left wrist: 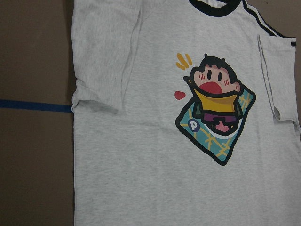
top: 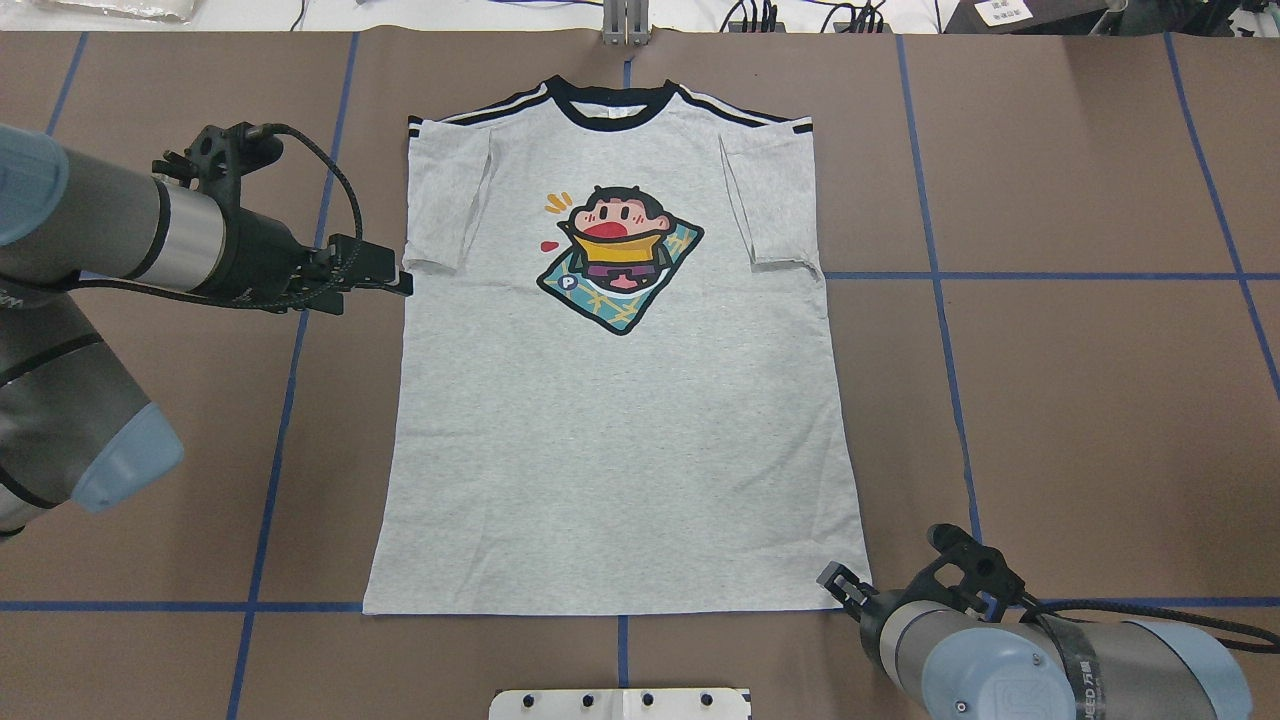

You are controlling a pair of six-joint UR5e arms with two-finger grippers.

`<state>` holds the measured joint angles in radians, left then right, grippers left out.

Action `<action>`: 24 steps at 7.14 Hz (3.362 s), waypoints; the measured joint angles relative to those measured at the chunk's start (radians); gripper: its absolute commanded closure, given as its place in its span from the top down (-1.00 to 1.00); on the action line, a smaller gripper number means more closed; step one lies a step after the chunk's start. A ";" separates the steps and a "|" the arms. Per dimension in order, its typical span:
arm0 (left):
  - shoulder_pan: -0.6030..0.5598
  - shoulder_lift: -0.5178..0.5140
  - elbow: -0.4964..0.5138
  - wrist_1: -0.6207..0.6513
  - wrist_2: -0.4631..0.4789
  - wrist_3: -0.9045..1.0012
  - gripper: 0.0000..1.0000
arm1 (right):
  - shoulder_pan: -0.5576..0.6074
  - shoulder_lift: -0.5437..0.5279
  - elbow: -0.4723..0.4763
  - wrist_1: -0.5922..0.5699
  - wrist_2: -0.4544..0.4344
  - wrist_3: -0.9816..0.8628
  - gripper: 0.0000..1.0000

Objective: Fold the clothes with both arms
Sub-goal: 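Move both grippers toward the hem corners nearest the robot, then lower both grippers and pinch the two hem corners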

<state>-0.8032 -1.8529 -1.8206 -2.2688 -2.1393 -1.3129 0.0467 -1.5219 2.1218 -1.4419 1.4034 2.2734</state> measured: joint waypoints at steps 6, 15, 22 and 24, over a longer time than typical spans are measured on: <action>0.002 0.000 0.011 -0.002 -0.002 -0.002 0.99 | 0.014 0.000 -0.007 0.000 0.000 -0.001 -1.00; 0.389 0.142 -0.162 0.177 0.281 -0.360 0.85 | 0.043 -0.002 0.059 0.000 0.020 -0.002 -1.00; 0.582 0.249 -0.216 0.282 0.416 -0.567 0.25 | 0.044 -0.002 0.058 -0.001 0.022 -0.002 -1.00; 0.593 0.260 -0.216 0.282 0.416 -0.569 -0.25 | 0.045 -0.002 0.057 -0.001 0.022 -0.003 -1.00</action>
<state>-0.2102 -1.5930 -2.0369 -1.9866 -1.7237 -1.8820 0.0913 -1.5234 2.1786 -1.4434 1.4251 2.2708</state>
